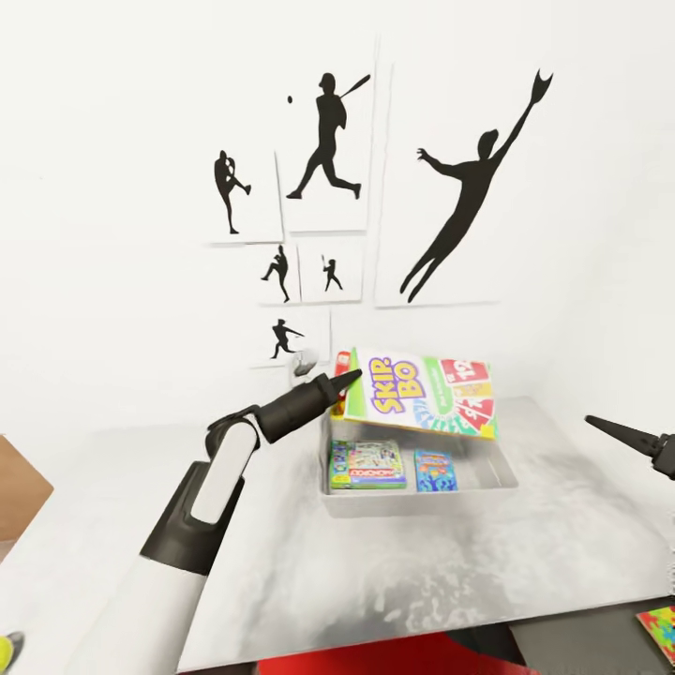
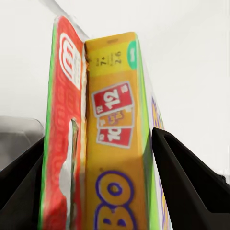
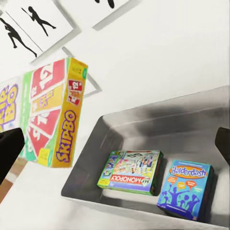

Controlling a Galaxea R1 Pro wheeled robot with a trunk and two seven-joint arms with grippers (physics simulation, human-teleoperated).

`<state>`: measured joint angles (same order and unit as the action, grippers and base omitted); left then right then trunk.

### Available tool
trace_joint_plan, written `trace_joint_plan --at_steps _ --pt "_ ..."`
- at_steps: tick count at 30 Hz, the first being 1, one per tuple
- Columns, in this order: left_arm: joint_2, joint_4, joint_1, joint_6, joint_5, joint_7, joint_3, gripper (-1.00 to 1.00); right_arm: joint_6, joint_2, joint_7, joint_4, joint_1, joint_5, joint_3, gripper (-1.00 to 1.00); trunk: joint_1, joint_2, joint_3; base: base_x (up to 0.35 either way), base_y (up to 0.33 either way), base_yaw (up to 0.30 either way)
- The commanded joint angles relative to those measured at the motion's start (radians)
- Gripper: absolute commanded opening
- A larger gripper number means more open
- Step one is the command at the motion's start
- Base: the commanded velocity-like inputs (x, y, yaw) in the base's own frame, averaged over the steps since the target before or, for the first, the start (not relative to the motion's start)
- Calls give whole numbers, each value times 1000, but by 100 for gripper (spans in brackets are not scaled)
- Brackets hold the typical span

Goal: Put all the toys in the child's room - the three board games (two on the bed and one on the table), the two jigsaw puzzles on the table, and the tennis ball on the table - inside the toy box on the table in the child's room.

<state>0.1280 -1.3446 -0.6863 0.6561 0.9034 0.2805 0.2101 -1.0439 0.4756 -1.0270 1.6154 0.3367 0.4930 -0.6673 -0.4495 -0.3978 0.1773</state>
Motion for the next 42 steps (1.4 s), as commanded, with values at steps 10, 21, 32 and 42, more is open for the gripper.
trace_joint_plan --at_steps 10,21,32,42 --pt "-8 131 -85 3 56 -50 -112 -100 -3 -2 -4 0 1 -4 5 100 -1 -2 1 0 0 -47" --pt "-21 140 -82 9 118 -46 -179 -100 -3 -2 -3 -1 2 -5 8 100 -1 -2 1 0 0 -3" --pt "-22 147 -82 13 120 -51 -181 -100 -3 -2 -2 -1 2 -5 9 100 -1 -2 1 0 0 0" --pt "-20 172 -84 14 118 -57 -181 -100 -3 -1 -4 -1 2 -4 3 100 -1 -2 3 0 0 0"
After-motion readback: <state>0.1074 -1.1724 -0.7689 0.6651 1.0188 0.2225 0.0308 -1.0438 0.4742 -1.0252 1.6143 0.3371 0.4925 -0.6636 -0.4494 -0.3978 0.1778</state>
